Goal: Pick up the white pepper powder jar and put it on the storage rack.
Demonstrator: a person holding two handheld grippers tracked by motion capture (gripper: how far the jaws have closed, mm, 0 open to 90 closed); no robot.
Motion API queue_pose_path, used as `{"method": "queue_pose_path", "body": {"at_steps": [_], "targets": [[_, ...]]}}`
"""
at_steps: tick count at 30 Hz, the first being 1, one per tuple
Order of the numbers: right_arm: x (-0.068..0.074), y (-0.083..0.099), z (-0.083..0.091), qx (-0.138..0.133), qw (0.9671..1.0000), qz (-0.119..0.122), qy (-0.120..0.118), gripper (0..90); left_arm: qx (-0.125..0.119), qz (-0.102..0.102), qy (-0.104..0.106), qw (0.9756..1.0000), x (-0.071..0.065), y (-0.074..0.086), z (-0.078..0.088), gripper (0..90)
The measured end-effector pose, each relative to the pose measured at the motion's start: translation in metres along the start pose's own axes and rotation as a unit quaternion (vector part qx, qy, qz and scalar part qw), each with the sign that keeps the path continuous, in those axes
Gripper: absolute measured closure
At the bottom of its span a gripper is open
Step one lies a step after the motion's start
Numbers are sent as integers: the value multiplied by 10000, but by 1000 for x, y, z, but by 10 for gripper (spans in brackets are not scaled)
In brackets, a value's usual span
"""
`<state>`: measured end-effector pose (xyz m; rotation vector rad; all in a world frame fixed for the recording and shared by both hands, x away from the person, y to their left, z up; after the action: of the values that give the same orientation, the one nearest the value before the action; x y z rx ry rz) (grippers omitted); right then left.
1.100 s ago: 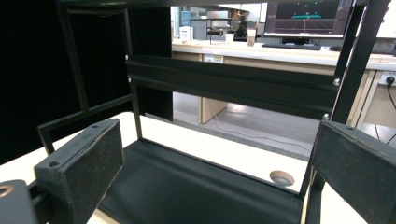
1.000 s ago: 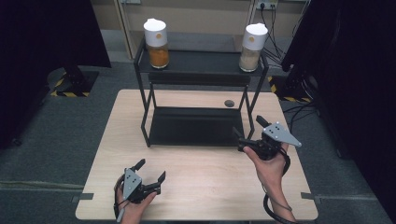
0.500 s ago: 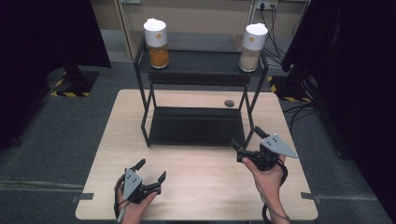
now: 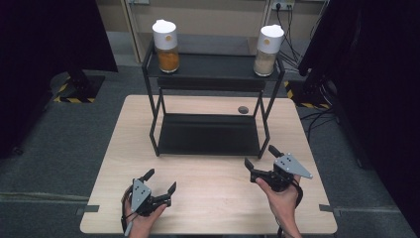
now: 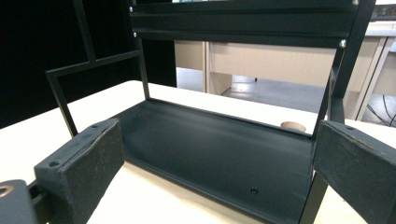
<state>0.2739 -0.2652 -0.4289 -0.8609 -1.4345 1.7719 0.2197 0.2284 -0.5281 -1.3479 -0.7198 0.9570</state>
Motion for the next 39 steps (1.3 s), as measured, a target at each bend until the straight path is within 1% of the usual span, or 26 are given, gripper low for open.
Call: {"method": "queue_pose_path", "body": {"at_steps": [18,39], "targets": [[2,27,3,197,9998,-104,12,24,6,-10,4,10000,0,0,-1,84],[4,47,4,427,9989,-179,11,24,11,-14,3,10000,-1,0,-1,84]]}}
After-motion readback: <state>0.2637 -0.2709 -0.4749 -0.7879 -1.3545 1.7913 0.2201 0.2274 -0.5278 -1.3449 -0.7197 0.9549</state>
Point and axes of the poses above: each handheld gripper's, and its own axes: z roughly backward along the jaws, y roughly out of its underside, x roughly to its left, the point moved 5 cm from there along -z, roughly forward along the jaws, and after that the axes turned 5 degrees about z, right-handed, at the moved point
